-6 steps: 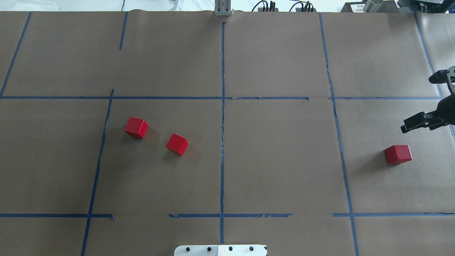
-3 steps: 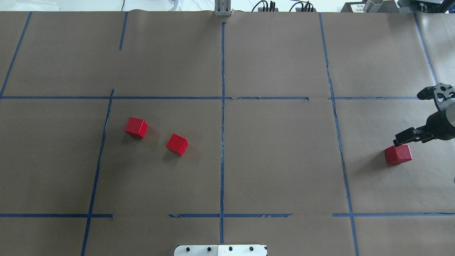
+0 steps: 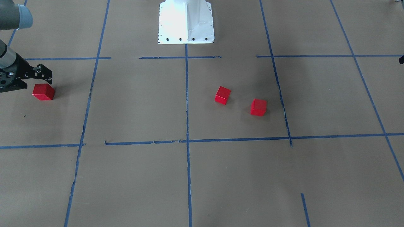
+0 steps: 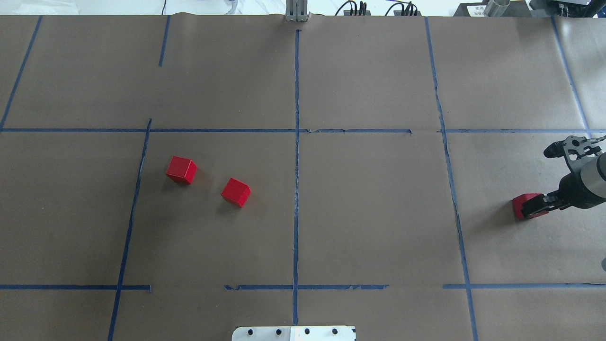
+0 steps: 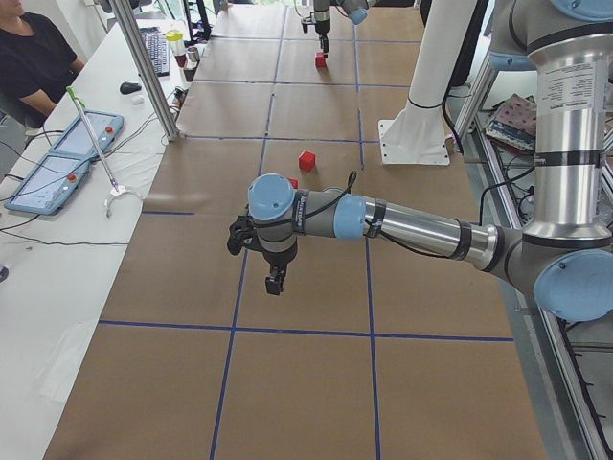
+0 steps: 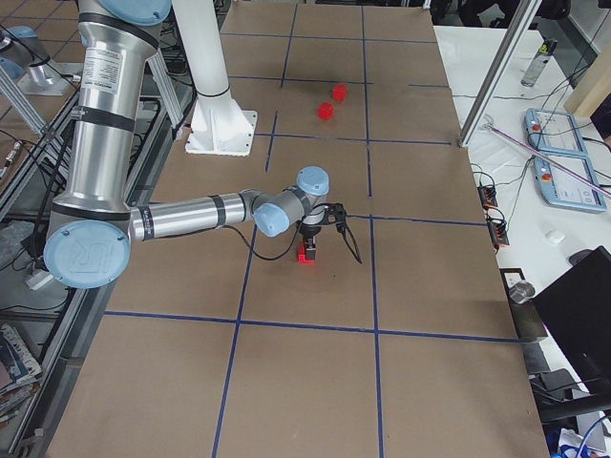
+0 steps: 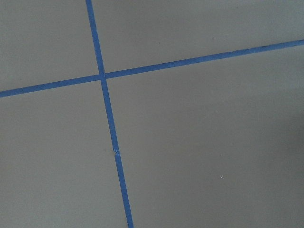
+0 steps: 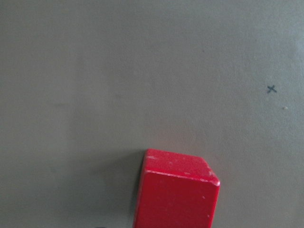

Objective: Form red blocks into L shape at center
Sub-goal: 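Carry the red cube with the right gripper toward the table center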

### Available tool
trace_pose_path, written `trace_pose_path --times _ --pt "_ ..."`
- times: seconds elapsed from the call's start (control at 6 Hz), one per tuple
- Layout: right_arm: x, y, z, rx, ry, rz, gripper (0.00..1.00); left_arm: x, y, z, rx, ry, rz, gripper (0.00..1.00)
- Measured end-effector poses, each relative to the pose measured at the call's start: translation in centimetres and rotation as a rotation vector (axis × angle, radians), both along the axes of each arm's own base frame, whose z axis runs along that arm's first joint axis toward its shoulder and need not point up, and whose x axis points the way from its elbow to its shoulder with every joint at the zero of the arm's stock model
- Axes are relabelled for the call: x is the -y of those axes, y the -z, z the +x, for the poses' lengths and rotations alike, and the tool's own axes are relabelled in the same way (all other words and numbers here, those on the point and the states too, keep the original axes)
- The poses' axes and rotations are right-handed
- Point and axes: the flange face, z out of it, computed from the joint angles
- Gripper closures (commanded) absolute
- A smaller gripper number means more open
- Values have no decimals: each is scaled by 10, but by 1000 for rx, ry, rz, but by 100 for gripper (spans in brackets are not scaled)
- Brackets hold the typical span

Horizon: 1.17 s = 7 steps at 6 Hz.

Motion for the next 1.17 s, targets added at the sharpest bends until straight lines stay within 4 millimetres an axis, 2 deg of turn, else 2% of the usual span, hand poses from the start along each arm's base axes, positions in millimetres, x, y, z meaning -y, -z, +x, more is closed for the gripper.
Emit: trace_pose_path --times 0.17,0.33,0.5,0.67,0.83,1.0,1.17 --pt "1 -6 -4 -10 4 -6 6 0 2 0 -1 0 5 0" --pt "6 -14 -10 -20 4 -12 44 -1 5 0 -1 1 10 0" --pt "11 -15 -14 -24 2 -11 87 -1 8 -1 -1 1 15 0" --pt "14 -12 -17 -20 -1 -6 98 -2 12 -1 -2 2 22 0" --pt "21 5 -21 1 -5 13 99 -3 15 -1 -2 3 27 0" --pt "29 40 -29 43 -11 51 99 -4 16 -1 -2 3 31 0" --pt "38 89 -41 84 -32 67 99 -4 18 -2 -2 3 35 0"
